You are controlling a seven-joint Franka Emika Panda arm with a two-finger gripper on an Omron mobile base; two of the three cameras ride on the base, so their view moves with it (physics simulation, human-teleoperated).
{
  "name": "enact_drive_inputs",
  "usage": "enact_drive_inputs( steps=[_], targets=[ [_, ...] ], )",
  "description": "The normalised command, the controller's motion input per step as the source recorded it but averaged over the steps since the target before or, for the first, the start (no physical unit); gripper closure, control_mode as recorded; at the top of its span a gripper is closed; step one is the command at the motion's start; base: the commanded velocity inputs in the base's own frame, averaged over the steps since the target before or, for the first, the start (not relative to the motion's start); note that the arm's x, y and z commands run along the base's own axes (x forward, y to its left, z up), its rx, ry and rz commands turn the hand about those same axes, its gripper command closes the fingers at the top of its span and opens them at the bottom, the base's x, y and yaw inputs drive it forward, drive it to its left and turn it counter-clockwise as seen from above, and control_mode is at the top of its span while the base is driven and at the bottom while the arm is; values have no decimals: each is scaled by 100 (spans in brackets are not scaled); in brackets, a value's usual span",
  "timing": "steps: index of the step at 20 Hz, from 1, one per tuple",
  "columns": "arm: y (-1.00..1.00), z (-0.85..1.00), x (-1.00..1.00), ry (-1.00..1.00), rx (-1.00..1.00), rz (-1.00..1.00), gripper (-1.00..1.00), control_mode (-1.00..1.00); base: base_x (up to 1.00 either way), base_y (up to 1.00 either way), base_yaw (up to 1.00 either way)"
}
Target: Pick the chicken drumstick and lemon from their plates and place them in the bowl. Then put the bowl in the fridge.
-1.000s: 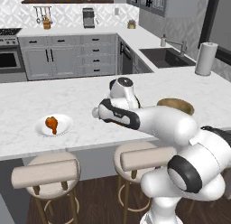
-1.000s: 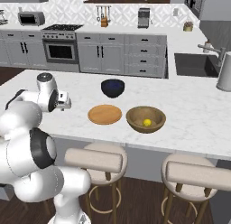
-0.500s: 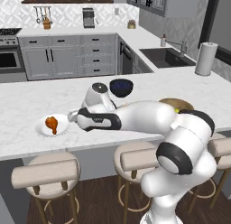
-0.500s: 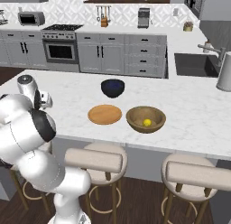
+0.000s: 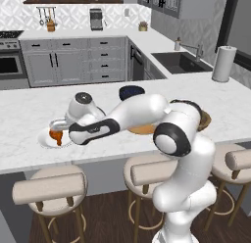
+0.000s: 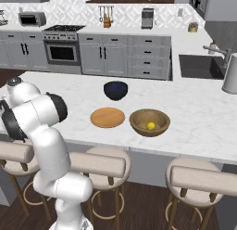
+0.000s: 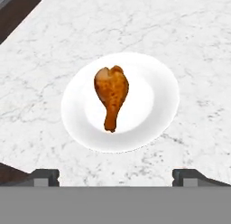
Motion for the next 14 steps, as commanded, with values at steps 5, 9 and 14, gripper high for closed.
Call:
enact_drive_inputs(
  steps=[5, 9, 14],
  targets=[
    [65, -42, 33, 12, 0, -2, -100, -100, 0, 0, 0],
    [46, -52, 40, 5, -5, 0, -100, -100, 0, 0, 0],
    [8, -11, 48, 6, -4, 0, -100, -100, 0, 0, 0]
  ],
)
